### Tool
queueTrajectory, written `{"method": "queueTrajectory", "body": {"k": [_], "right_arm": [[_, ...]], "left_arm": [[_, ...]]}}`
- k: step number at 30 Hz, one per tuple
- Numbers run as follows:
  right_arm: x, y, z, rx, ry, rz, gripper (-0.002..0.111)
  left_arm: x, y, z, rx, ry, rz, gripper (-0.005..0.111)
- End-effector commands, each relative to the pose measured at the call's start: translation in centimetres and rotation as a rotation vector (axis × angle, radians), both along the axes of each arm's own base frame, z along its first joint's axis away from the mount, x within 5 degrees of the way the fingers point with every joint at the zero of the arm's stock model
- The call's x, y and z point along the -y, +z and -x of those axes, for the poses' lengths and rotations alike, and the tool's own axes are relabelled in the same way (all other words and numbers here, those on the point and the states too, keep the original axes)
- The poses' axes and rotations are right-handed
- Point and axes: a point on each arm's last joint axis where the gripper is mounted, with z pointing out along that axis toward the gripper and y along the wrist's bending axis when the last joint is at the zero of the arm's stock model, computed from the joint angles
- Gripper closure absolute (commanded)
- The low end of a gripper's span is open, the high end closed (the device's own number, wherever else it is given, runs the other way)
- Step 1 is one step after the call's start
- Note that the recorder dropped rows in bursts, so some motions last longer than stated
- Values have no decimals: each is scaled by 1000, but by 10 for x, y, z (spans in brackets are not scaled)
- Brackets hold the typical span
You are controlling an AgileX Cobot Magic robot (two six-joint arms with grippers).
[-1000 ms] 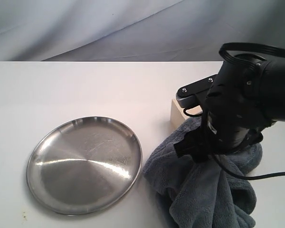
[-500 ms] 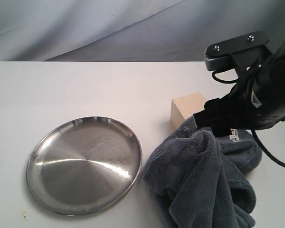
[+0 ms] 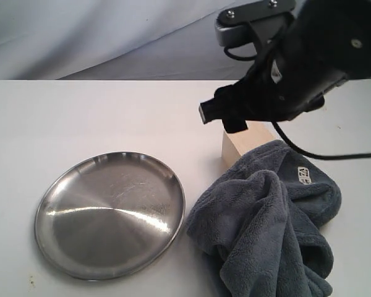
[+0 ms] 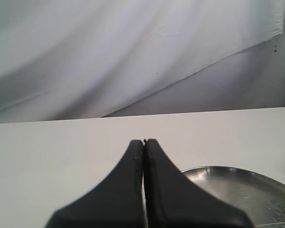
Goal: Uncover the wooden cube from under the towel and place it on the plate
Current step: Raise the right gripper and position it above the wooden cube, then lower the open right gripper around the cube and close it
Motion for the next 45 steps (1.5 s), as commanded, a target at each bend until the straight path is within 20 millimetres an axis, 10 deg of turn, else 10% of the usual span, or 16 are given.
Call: {"method": "queueTrajectory", "body": {"k": [1, 23, 45], "right_arm": [[-10, 6, -32, -61, -7, 8, 39], [-7, -12, -130, -221, -5, -3, 38], [-14, -80, -150, -380, 70, 116, 21]], "left_arm": [[0, -1, 0, -1, -5, 4, 107], [0, -1, 0, -1, -5, 4, 107], [0, -1, 0, -1, -5, 4, 107]]}}
